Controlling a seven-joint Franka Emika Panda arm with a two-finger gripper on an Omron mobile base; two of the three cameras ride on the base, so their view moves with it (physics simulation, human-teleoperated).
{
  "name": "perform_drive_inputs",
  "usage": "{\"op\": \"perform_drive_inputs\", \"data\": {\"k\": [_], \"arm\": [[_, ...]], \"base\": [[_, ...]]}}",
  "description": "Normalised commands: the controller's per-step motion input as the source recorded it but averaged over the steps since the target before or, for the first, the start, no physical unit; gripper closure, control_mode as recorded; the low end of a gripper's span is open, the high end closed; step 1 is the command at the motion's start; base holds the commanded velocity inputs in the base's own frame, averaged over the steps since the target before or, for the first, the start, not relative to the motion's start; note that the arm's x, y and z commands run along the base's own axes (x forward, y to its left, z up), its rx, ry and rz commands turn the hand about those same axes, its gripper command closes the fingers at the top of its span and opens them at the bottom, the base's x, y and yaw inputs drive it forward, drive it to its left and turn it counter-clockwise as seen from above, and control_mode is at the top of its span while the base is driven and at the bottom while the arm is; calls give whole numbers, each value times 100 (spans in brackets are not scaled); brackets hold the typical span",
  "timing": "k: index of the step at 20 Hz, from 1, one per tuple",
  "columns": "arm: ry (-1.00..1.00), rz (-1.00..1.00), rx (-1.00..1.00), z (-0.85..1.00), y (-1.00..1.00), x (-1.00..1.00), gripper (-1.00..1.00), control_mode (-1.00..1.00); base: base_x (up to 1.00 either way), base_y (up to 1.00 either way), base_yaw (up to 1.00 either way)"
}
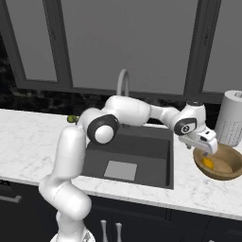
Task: Pick the lemon from the sink and place it in the bowl. Then pick the bowl and place it in the microwave. Then close the microwave door and press the start button.
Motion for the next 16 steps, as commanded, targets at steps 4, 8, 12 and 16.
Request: {"op": "perform_drive_inputs", "data": {"k": [4,8,12,16], "arm": [[16,11,0,-14,1,16,-100,-100],[13,12,0,-22,0,17,-100,-100],[0,10,0,-34,0,0,-100,-100],[0,10,0,-32,-2,0,-100,-100]], "base": [[0,0,0],[0,0,0],[0,0,0],[0,0,0]]}}
